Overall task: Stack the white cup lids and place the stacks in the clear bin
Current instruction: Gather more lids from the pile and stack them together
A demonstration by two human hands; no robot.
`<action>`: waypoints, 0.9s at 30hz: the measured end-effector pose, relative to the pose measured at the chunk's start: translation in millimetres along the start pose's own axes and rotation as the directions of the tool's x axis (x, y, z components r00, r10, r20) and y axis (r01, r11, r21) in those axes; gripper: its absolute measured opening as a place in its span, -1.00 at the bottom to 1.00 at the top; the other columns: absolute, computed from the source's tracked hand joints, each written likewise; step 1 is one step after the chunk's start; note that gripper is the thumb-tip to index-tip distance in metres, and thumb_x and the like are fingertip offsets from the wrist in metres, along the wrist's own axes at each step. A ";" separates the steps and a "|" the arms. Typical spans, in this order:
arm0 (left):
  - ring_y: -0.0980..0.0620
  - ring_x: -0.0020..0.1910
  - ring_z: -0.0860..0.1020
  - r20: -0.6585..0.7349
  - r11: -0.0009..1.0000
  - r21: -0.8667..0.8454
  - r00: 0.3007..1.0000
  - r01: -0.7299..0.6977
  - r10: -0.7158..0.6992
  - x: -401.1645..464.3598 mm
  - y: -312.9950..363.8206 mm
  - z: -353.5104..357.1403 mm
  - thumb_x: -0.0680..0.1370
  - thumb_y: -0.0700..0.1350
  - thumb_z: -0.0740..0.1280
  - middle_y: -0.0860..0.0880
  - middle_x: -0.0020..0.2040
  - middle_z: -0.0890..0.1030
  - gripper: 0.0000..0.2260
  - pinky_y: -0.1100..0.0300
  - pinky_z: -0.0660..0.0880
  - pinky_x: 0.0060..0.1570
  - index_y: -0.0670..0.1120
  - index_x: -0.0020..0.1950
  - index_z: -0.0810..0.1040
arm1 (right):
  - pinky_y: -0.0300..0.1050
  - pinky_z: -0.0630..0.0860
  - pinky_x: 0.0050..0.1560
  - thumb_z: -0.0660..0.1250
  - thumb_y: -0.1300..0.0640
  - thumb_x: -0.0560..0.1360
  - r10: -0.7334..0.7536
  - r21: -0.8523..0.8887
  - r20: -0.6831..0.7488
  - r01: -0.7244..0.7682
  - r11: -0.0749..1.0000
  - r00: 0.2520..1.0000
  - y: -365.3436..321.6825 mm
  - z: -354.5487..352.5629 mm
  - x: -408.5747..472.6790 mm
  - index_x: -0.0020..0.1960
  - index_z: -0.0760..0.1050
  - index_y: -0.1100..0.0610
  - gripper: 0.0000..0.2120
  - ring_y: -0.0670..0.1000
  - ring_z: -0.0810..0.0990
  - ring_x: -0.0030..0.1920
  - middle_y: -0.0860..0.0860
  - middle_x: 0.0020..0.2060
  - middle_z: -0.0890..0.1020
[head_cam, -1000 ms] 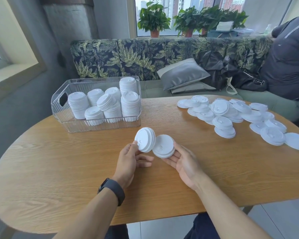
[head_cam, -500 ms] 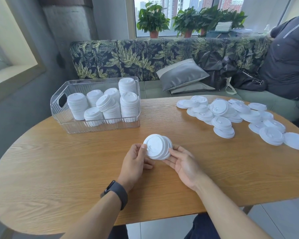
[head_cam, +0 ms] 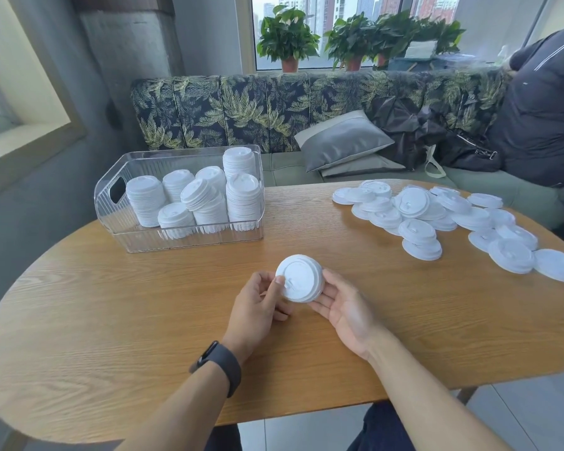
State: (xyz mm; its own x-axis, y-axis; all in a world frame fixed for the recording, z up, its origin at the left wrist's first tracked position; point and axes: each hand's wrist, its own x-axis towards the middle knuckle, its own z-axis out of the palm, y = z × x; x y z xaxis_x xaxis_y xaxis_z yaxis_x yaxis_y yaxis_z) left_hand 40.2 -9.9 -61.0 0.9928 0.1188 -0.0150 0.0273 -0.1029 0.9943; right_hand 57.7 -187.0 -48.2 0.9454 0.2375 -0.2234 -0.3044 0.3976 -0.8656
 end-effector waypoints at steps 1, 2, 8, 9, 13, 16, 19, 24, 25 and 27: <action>-0.15 -0.16 0.72 0.005 1.000 0.008 1.000 -0.002 0.002 0.3 -0.2 -0.1 0.69 0.03 0.30 -0.12 -0.10 0.72 -0.81 0.08 0.67 -0.17 -0.07 0.18 0.54 | 0.05 0.51 0.35 0.25 0.07 0.67 -0.011 -0.010 -0.001 0.011 1.000 1.000 -0.5 1.3 -0.7 0.36 0.56 0.16 -0.67 0.09 0.67 0.26 0.13 0.22 0.70; -0.14 -0.16 0.72 0.012 1.000 0.013 1.000 -0.005 0.005 0.5 -0.3 -0.2 0.69 0.03 0.30 -0.13 -0.08 0.72 -0.81 0.10 0.67 -0.17 -0.06 0.19 0.54 | 0.05 0.52 0.34 0.29 0.08 0.65 -0.022 -0.012 -0.003 0.022 1.000 1.000 -0.6 2.2 -1.2 0.35 0.58 0.15 -0.69 0.08 0.68 0.24 0.13 0.22 0.70; -0.12 -0.16 0.72 0.041 1.000 0.015 0.999 -0.021 0.021 0.6 -1.8 -0.4 0.68 0.02 0.32 -0.11 0.00 0.71 -0.83 0.14 0.65 -0.18 -0.01 0.21 0.55 | 0.06 0.53 0.35 0.40 0.17 0.58 -0.049 -0.035 -0.011 0.048 0.998 0.999 2.1 3.6 -3.9 0.35 0.58 0.12 -0.66 0.08 0.69 0.21 0.10 0.18 0.72; -0.12 -0.17 0.72 0.034 1.000 0.015 0.999 -0.022 0.021 0.6 -1.7 -0.3 0.68 0.02 0.33 -0.11 0.00 0.71 -0.83 0.13 0.65 -0.18 -0.02 0.21 0.55 | 0.06 0.53 0.34 0.39 0.18 0.59 -0.050 -0.029 -0.015 0.050 0.998 0.999 2.2 3.8 -4.0 0.33 0.59 0.13 -0.68 0.08 0.69 0.20 0.11 0.17 0.72; -0.14 -0.22 0.71 -0.002 1.000 0.011 1.000 -0.021 0.021 0.8 -1.7 -1.0 0.66 0.05 0.34 -0.12 -0.08 0.72 -0.79 0.07 0.67 -0.19 -0.04 0.21 0.55 | 0.00 0.59 0.24 0.34 0.20 0.63 -0.064 -0.036 -0.019 0.063 0.997 0.998 2.6 5.8 -4.8 0.29 0.60 0.15 -0.75 0.06 0.71 0.16 0.11 0.14 0.74; -0.03 -0.36 0.63 -0.020 1.000 0.001 1.000 -0.013 0.013 -0.3 1.8 -2.3 0.65 0.09 0.34 -0.12 -0.19 0.70 -0.75 0.13 0.61 -0.28 -0.04 0.22 0.56 | -0.13 0.64 0.06 0.31 0.20 0.65 -0.077 -0.076 -0.012 0.076 0.994 0.997 4.1 7.4 -4.4 0.23 0.62 0.15 -0.80 0.03 0.73 0.09 0.10 0.07 0.75; 0.09 -0.46 0.52 -0.017 1.000 0.000 1.000 -0.002 0.002 -2.7 6.2 -2.9 0.67 0.10 0.30 -0.07 -0.36 0.60 -0.75 0.25 0.49 -0.40 -0.04 0.18 0.62 | -0.18 0.63 -0.04 0.31 0.20 0.65 -0.088 -0.151 -0.018 0.084 0.985 0.996 6.4 8.3 -3.7 0.15 0.65 0.14 -0.84 0.02 0.74 0.01 0.10 -0.02 0.76; 0.09 -0.48 0.49 0.010 1.000 0.005 1.000 -0.010 0.010 -5.3 9.0 -4.7 0.66 0.07 0.33 -0.03 -0.40 0.57 -0.73 0.26 0.45 -0.43 -0.12 0.11 0.63 | -0.09 0.64 0.00 0.44 0.01 0.55 -0.115 -0.183 -0.050 0.104 0.978 0.992 8.7 10.7 -2.8 0.25 0.63 0.10 -0.69 0.05 0.73 0.09 0.09 0.06 0.76; 0.08 -0.47 0.48 0.015 1.000 0.004 1.000 -0.008 0.008 -5.1 9.8 -4.8 0.65 0.07 0.34 -0.04 -0.40 0.57 -0.72 0.25 0.45 -0.43 -0.14 0.11 0.62 | -0.10 0.64 0.00 0.45 -0.02 0.53 -0.115 -0.185 -0.057 0.103 0.977 0.992 8.9 10.7 -2.7 0.27 0.63 0.08 -0.65 0.05 0.72 0.11 0.09 0.07 0.75; 0.07 -0.48 0.47 0.020 1.000 0.005 1.000 -0.002 0.002 -4.9 10.8 -5.2 0.64 0.10 0.35 -0.02 -0.41 0.56 -0.69 0.24 0.43 -0.45 -0.16 0.09 0.62 | -0.12 0.64 -0.02 0.43 0.03 0.56 -0.111 -0.187 -0.058 0.099 0.977 0.992 8.8 10.1 -2.4 0.25 0.64 0.09 -0.71 0.05 0.72 0.11 0.09 0.07 0.75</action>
State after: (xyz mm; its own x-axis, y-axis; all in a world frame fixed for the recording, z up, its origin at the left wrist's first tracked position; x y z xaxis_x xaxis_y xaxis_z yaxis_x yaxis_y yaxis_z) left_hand 35.1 -6.5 -49.7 0.9950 0.0987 -0.0152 0.0259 -0.1077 0.9939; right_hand 51.6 -175.1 -50.7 0.9785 0.1402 -0.1514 -0.1825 0.2459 -0.9520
